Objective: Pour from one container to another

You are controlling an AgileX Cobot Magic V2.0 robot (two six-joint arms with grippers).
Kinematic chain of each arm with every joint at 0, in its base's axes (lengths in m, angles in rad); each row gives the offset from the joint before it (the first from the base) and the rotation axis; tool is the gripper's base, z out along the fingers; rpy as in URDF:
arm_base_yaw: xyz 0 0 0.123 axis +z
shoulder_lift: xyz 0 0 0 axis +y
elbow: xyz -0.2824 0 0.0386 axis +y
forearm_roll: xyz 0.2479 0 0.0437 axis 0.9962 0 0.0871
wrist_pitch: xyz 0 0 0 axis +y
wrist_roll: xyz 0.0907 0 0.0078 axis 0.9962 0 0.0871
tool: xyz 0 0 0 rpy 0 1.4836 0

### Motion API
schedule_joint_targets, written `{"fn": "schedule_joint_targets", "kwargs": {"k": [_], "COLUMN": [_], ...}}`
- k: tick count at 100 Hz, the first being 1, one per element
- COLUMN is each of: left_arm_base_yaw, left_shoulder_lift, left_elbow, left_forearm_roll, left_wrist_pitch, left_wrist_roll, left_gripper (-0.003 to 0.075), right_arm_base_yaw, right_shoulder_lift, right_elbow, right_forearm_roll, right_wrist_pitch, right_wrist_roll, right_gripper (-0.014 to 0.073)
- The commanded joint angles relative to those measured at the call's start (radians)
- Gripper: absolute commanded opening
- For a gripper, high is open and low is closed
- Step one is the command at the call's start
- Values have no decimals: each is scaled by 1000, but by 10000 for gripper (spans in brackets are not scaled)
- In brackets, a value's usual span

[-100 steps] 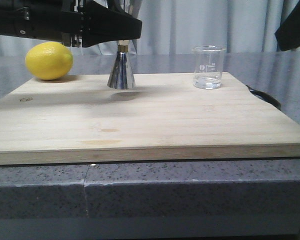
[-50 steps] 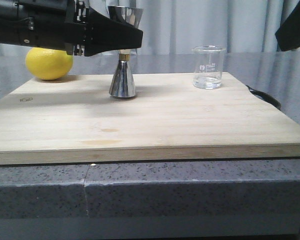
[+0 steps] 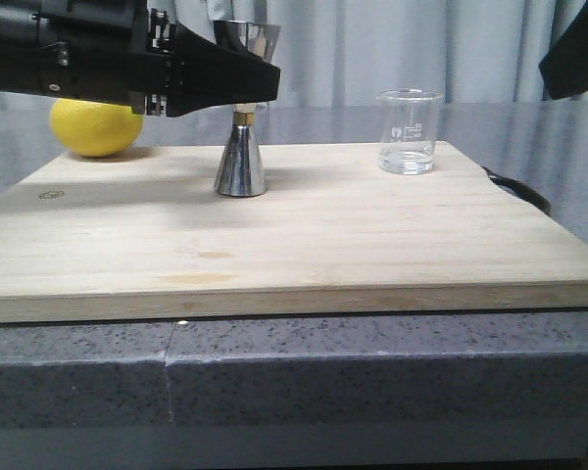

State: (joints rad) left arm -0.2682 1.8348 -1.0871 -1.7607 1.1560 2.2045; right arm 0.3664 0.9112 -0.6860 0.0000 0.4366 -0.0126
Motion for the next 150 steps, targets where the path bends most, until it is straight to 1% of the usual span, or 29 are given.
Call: {"fn": "schedule_joint_targets", "kwargs": {"k": [1, 8, 13, 17, 22, 27, 36, 46, 53, 61, 67, 72, 74, 79, 87, 101, 106, 113, 126, 134, 140, 150], "left_arm_base_yaw": [-6, -6, -6, -6, -6, -6, -6, -6, -6, -6, -6, -6, -6, -6, -6, -6, -6, -6, -6, -6, -6, -6], "left_shoulder_lift": [-44, -44, -44, -44, -54, -71, -117, -188, -245, -306, -353, -389, -403, -436, -487, -578, -613, -664, -781, -870, -948, -1080], "left_elbow": [-21, -21, -23, -29, -35, -51, -79, -123, -157, -201, -236, -262, -273, -296, -312, -312, -299, -265, -119, 1, 86, 229], "left_forearm_roll": [-102, -94, -73, -40, 15, 105, 305, 524, 667, 838, 980, 1093, 1137, 1239, 1373, 1587, 1656, 1715, 1793, 1802, 1802, 1798], "left_wrist_pitch": [100, 100, 88, 71, 6, -74, -161, -177, -178, -161, -126, -98, -87, -73, -63, -49, -54, -86, -191, -261, -310, -382], "left_wrist_roll": [-2, -2, -2, -9, -52, -136, -334, -560, -689, -881, -1010, -1145, -1177, -1313, -1479, -1783, -1895, -1985, -2156, -2223, -2262, -2290], "left_gripper": [329, 400, 477, 523, 575, 595, 596, 595, 589, 588, 588, 588, 588, 588, 588, 588, 588, 588, 588, 588, 588, 588], "right_arm_base_yaw": [-7, -7, -7, -7, -7, -7, -7, -7, -7, -7, -7, -7, -7, -7, -7, -7, -9, -13, -45, -71, -86, -93], "right_shoulder_lift": [-12, -12, -12, -12, -12, -12, -12, -12, -12, -12, -12, -12, -12, -12, -15, -24, -24, -24, -56, -103, -158, -257], "right_elbow": [-28, -28, -28, -28, -28, -28, -28, -28, -28, -28, -28, -28, -28, -28, -31, -88, -117, -155, -175, -165, -150, -101], "right_forearm_roll": [-9, -9, -11, -13, -13, -15, -17, -17, -20, -31, -35, -35, -36, -36, -36, -36, -36, -36, -43, -74, -98, -124], "right_wrist_pitch": [-73, -73, -73, -73, -73, -70, -66, -66, -66, -62, -58, -55, -55, -55, -43, 75, 132, 193, 245, 273, 298, 308], "right_wrist_roll": [-8, -8, -8, -8, -8, -8, -8, -8, -8, -8, -8, -8, -8, -8, -8, -8, 0, 19, 75, 130, 137, 139], "right_gripper": [552, 552, 552, 552, 552, 552, 552, 552, 552, 552, 552, 552, 552, 552, 552, 552, 552, 552, 552, 552, 552, 552]}}
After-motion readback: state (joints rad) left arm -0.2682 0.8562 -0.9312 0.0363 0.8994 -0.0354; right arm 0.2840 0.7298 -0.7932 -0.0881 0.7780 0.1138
